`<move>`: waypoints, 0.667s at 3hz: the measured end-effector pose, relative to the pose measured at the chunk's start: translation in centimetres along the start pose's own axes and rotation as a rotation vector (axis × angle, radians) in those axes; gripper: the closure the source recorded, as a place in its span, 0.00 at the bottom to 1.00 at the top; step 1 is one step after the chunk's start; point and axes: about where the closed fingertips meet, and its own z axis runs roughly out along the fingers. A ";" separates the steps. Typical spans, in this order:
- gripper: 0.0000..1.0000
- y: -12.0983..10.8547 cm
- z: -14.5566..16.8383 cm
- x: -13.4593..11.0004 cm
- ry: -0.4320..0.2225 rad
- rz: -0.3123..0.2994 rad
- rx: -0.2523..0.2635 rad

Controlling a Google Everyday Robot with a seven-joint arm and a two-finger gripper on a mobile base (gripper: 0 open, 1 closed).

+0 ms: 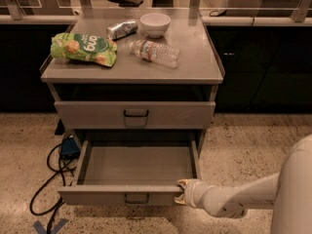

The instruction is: Open middle drawer

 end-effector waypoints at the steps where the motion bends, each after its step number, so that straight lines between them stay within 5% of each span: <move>1: 0.14 0.0 0.0 0.0 0.000 0.000 0.000; 2: 0.00 0.0 0.0 0.0 0.000 0.000 0.000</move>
Offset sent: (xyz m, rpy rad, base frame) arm 0.0000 0.0000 0.0000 0.0000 0.0000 0.0000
